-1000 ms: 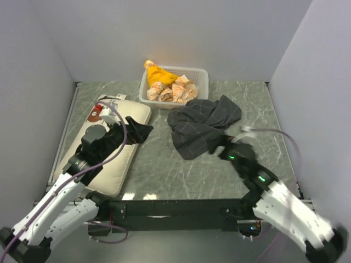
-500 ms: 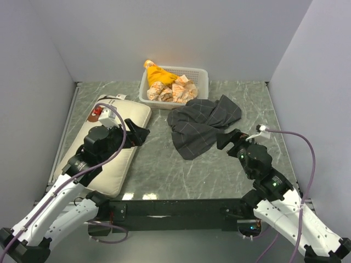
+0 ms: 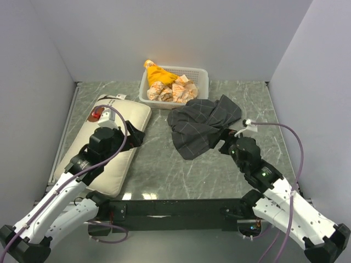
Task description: Put the pillow into the pillowcase
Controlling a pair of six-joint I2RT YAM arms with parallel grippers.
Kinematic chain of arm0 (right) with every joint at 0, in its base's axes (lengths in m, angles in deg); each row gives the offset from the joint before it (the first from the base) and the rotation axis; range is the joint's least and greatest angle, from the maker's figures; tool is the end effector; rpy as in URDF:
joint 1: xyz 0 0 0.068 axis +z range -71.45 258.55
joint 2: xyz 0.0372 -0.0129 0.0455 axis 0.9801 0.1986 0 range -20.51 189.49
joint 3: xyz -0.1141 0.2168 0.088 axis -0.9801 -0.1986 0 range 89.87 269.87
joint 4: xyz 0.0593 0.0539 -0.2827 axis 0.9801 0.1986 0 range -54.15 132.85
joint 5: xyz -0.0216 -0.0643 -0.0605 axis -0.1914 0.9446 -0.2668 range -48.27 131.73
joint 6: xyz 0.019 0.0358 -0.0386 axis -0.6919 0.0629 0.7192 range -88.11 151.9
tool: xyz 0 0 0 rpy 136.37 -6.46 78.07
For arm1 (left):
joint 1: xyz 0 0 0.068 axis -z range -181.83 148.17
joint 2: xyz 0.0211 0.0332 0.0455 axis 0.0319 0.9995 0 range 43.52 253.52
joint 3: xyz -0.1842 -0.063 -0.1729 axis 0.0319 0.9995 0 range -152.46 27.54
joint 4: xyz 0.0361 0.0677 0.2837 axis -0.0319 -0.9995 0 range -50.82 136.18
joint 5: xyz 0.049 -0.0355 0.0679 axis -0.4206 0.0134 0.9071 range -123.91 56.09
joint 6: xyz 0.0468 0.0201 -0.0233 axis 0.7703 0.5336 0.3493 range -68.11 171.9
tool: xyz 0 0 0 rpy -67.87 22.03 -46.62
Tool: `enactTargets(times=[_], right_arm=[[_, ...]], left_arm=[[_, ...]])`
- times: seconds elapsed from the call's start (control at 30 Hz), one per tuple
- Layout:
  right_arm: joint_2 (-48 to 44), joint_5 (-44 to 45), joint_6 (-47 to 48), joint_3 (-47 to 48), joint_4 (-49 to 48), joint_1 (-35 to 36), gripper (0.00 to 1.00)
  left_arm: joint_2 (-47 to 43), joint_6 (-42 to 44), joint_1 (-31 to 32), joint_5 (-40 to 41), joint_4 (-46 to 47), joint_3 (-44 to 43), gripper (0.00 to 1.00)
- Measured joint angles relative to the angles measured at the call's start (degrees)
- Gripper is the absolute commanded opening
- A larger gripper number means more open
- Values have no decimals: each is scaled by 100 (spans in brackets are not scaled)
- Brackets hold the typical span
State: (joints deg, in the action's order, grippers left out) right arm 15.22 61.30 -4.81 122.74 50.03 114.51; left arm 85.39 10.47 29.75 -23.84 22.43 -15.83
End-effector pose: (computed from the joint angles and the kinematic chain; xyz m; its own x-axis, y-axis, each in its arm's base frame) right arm 0.1725 0.1092 0.2737 -0.3659 0.4304 -0.8251 -0.0941 0.8650 0.4929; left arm 0.1862 -0.1066 0.3059 -0.4918 -0.4624 -0.7378 0.0698 0.8237 -0.5628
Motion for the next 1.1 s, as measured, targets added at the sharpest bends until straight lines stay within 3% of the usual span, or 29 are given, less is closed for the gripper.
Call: enactTargets(times=[0.17,0.4,0.53,0.87,1.1], right_arm=[[638,-101,136,264,-131,0,100],[1399,-157,212,433,-540,0,100],[2605,-348,426,1311,-610,-92,100],[5860,-1731,664,3963,-667,-1187,100],[7097,-1956,715,4977,-555,-1211,100]], left_arm=[[-94,-201,0,704,-269,129,99],[-278,-348,0,946,-323,378,99],[-306,-378,0,938,-332,378,99],[299,-492,0,815,-376,197,100],[299,-503,-20,833,-485,-61,100]])
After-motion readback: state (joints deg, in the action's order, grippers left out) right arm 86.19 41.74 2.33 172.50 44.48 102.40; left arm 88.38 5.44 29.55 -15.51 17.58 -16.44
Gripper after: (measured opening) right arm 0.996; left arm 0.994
